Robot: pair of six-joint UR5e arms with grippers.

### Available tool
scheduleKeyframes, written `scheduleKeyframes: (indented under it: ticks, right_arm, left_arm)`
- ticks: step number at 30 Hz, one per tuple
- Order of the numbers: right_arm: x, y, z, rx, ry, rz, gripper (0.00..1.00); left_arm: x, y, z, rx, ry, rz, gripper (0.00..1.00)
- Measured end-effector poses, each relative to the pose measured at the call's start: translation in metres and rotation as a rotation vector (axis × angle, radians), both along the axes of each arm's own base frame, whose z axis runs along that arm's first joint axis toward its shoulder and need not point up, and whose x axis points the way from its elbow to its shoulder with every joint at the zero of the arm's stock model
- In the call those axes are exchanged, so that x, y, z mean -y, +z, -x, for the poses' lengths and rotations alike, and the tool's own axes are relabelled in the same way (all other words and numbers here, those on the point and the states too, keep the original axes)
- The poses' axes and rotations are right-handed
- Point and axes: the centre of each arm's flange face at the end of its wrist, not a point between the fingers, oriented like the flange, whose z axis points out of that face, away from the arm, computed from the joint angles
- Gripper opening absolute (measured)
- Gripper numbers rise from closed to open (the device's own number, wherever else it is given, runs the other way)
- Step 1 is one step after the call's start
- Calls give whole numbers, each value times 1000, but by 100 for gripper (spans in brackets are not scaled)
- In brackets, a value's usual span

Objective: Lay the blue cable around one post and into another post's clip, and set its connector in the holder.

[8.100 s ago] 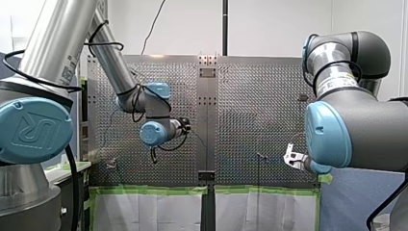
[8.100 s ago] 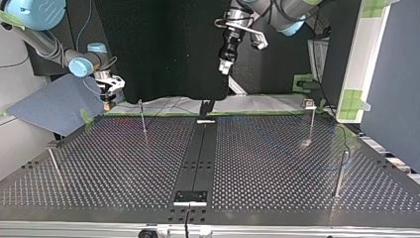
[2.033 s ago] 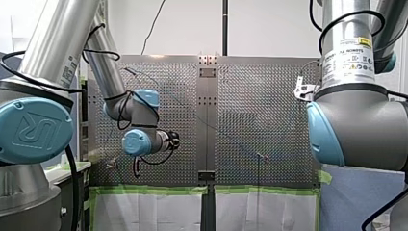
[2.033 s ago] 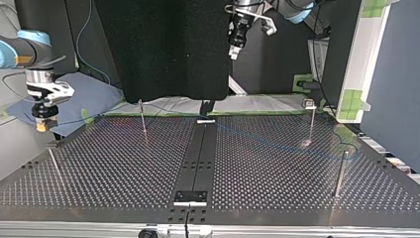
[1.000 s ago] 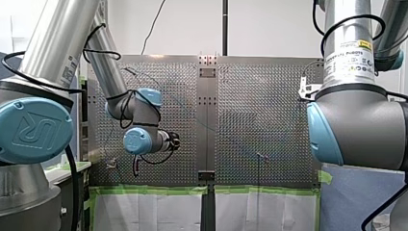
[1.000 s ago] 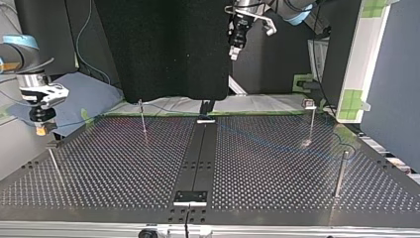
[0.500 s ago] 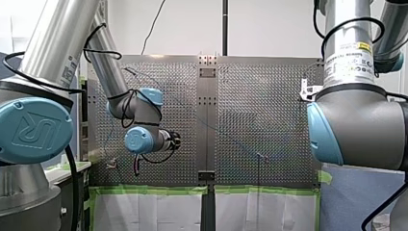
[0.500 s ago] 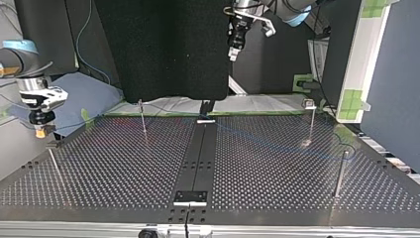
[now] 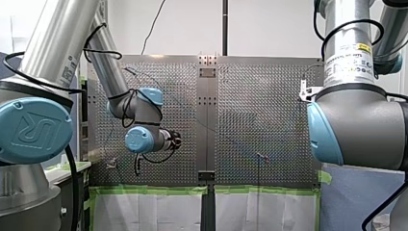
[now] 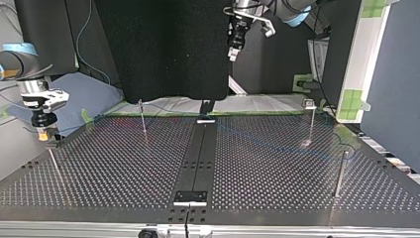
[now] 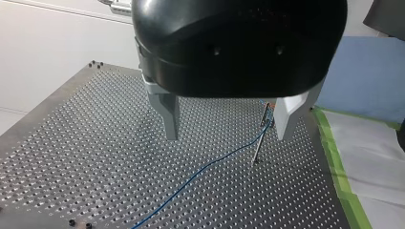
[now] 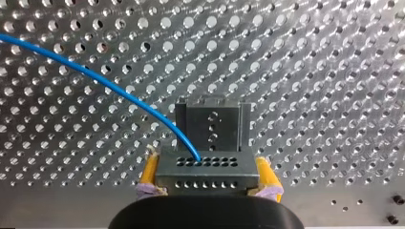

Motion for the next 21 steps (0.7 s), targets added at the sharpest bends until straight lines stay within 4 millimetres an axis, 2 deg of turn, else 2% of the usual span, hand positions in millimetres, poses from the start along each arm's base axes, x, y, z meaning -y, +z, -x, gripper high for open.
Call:
scheduleKeyframes:
  ticks: [21]
  right_arm:
    - [7, 3, -3, 31, 8, 27, 0]
  left_arm:
    - [1, 0, 0, 0, -3, 1, 98]
